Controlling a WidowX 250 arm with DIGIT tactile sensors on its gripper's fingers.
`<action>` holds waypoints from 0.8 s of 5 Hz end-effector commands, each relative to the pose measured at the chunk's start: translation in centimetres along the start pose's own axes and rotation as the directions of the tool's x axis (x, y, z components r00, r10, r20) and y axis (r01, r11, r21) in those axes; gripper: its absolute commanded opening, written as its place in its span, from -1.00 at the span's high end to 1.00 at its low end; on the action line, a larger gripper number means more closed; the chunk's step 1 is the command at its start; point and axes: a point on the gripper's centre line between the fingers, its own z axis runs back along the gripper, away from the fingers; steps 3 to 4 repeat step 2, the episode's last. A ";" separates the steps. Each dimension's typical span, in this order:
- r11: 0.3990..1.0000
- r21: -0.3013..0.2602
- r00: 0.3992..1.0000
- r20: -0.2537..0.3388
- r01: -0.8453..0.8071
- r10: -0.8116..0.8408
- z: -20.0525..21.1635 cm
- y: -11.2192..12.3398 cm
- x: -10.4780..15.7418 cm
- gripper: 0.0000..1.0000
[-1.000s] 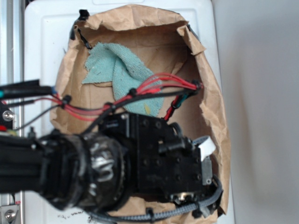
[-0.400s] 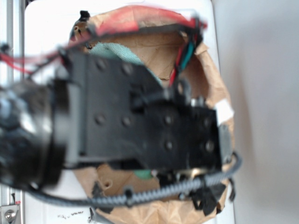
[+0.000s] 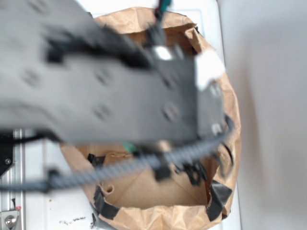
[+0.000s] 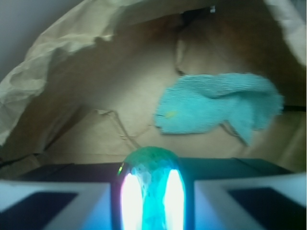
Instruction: Grab the green ball.
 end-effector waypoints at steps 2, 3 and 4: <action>0.993 -0.114 0.993 0.118 0.014 -0.001 4.8 2.3 0.1 1.00; 0.993 -0.114 0.993 0.118 0.014 -0.001 4.8 2.3 0.1 1.00; 0.993 -0.114 0.993 0.118 0.014 -0.001 4.8 2.3 0.1 1.00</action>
